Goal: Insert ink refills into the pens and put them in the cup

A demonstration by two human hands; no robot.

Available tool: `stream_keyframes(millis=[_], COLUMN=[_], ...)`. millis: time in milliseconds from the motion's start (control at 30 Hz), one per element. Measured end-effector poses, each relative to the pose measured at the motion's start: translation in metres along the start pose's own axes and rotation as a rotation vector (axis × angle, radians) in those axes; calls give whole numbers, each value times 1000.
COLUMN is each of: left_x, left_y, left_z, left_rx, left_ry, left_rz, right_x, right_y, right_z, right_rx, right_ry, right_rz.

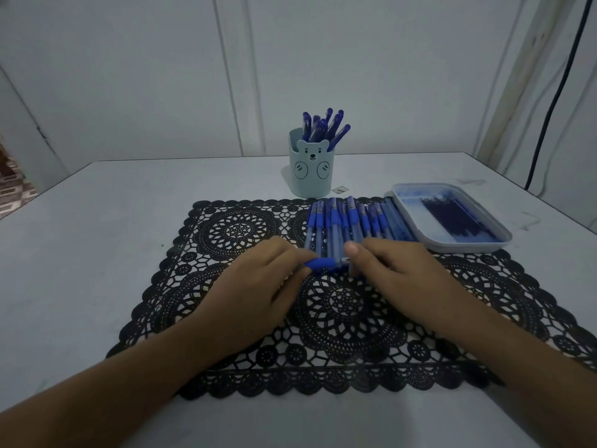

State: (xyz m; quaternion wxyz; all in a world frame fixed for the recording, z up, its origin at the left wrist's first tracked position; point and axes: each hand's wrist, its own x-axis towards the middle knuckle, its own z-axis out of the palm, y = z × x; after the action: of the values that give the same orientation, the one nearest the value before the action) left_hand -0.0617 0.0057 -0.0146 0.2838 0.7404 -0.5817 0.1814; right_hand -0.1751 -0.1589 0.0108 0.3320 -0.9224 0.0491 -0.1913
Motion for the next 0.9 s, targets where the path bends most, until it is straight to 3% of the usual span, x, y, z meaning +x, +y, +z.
stream_keyframes(millis=[200,367,900], left_x=[0,-2,-2], left_y=[5,2,4], left_z=[-5,-2,-2], left_rx=[90,22,105], left_ry=[5,-45,-45], left_rz=[35,-63,-37], right_x=[-1,0,1], right_y=[3,4,6], right_z=[2,1,-8], right_rx=[72,-23,38], right_ry=[-41,-58,-84], right_rz=[-51,-147,-10])
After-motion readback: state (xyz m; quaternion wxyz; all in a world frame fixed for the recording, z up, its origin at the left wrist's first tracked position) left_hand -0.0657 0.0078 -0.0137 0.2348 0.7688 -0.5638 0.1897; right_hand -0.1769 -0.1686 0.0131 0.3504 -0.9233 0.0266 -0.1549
